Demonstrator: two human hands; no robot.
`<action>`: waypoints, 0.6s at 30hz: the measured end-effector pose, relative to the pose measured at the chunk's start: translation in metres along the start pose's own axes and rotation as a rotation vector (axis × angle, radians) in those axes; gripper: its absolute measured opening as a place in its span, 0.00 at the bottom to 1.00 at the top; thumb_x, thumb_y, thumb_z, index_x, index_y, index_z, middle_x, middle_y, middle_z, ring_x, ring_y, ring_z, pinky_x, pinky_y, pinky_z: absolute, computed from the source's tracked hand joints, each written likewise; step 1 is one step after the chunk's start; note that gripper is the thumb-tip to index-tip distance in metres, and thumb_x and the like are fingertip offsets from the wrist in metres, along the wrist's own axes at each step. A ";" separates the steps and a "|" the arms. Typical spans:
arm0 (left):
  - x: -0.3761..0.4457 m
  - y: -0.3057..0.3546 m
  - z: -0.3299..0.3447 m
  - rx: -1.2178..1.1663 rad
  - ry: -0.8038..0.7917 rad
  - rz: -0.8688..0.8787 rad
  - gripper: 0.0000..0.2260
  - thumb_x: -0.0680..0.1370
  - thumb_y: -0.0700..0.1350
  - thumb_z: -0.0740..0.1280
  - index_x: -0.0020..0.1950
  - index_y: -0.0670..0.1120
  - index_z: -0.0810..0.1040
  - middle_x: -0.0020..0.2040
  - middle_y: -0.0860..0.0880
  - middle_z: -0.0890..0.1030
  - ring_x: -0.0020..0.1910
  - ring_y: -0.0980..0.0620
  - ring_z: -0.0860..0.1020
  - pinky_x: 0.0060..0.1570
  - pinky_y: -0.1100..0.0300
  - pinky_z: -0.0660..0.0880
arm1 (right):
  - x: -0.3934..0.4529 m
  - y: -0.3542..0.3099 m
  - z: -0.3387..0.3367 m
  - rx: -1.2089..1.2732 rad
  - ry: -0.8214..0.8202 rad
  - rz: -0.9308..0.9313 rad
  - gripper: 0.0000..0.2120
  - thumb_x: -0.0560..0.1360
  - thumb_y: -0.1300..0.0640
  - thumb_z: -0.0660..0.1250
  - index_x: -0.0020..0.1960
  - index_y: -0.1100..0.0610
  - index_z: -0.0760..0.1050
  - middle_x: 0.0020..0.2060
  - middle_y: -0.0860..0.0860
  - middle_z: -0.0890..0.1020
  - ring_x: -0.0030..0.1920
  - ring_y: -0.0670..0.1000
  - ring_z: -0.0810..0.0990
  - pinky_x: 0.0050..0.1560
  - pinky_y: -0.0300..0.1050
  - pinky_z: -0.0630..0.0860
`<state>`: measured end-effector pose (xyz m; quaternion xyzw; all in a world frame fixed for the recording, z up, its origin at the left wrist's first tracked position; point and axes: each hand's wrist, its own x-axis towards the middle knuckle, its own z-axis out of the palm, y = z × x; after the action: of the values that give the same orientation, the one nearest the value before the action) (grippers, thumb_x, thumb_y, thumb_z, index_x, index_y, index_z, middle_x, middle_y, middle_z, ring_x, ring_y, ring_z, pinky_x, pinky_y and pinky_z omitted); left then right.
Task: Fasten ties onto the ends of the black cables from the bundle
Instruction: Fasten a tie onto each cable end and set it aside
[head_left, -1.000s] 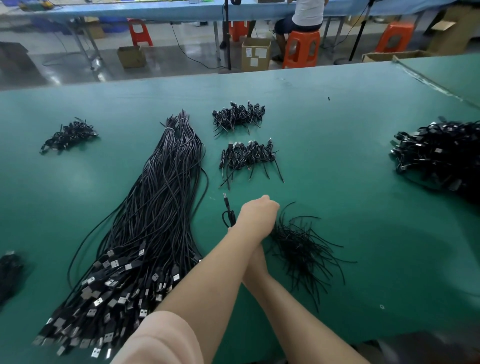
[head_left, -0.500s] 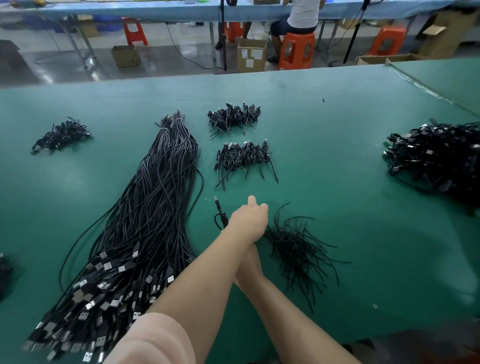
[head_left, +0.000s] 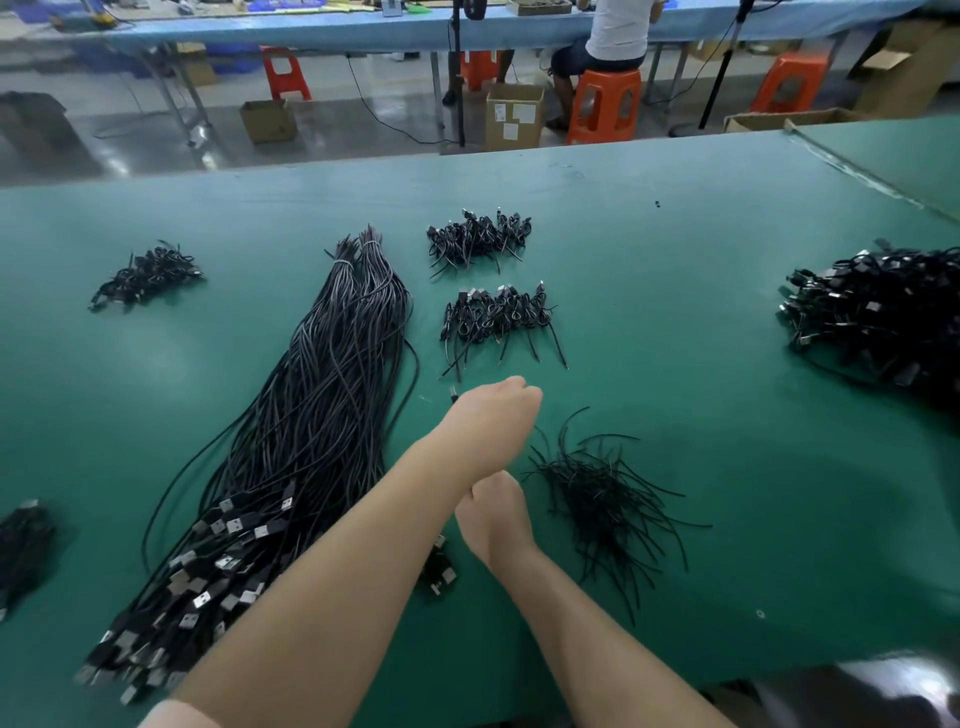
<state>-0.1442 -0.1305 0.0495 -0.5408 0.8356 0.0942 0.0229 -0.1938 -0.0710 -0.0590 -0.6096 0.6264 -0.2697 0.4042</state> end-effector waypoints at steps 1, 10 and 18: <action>-0.007 -0.003 -0.001 -0.019 0.063 -0.013 0.17 0.78 0.29 0.58 0.64 0.41 0.74 0.56 0.45 0.74 0.50 0.43 0.80 0.48 0.46 0.79 | 0.000 0.000 -0.001 -0.016 0.023 -0.020 0.19 0.77 0.62 0.57 0.31 0.49 0.56 0.26 0.44 0.64 0.26 0.44 0.61 0.26 0.38 0.56; -0.060 -0.059 0.045 -0.860 0.641 -0.692 0.13 0.83 0.40 0.61 0.64 0.45 0.81 0.52 0.47 0.83 0.37 0.54 0.80 0.35 0.66 0.73 | 0.001 -0.001 0.000 -0.039 0.073 -0.119 0.17 0.86 0.49 0.50 0.39 0.50 0.60 0.30 0.47 0.69 0.29 0.47 0.65 0.29 0.43 0.60; -0.062 -0.054 0.074 -0.985 0.245 -0.575 0.11 0.82 0.42 0.62 0.51 0.53 0.84 0.29 0.56 0.79 0.22 0.60 0.65 0.24 0.67 0.64 | 0.003 0.002 -0.001 -0.013 0.056 -0.163 0.16 0.86 0.50 0.53 0.39 0.47 0.61 0.31 0.46 0.71 0.30 0.48 0.68 0.32 0.48 0.62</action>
<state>-0.0746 -0.0825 -0.0219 -0.6998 0.5093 0.3984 -0.3037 -0.1957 -0.0735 -0.0609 -0.6534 0.5875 -0.3143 0.3592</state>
